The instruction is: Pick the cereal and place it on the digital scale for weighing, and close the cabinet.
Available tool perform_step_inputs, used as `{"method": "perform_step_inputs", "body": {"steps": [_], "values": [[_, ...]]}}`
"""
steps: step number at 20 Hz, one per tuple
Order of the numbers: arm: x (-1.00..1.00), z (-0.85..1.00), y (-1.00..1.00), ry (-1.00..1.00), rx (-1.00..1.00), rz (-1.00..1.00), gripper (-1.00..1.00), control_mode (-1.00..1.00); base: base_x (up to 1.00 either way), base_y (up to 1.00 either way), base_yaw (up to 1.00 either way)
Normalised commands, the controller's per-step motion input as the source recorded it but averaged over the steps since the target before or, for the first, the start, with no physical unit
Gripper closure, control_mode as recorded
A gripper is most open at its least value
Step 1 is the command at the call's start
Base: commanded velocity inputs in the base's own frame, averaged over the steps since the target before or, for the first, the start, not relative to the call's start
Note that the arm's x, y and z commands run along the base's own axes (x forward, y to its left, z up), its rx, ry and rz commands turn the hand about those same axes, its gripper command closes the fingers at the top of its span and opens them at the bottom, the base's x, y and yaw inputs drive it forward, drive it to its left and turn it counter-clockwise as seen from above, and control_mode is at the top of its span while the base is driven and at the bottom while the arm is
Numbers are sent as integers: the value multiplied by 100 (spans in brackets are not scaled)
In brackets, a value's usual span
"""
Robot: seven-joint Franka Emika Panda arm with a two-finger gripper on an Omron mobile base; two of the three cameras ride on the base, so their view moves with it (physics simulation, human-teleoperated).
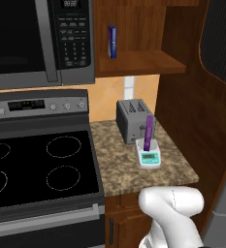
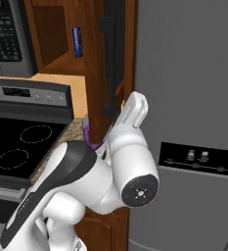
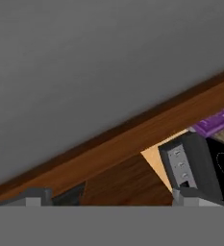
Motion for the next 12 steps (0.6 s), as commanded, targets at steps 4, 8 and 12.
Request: {"method": "perform_step_inputs", "body": {"steps": [4, 8, 12], "values": [[3, 0, 79, -7, 7, 2, -100, -100, 0, 0, 0], [13, 12, 94, -8, 3, 2, -100, -100, 0, 0, 0], [50, 14, 90, -7, 0, 0, -100, -100, 0, 0, 0]]}}
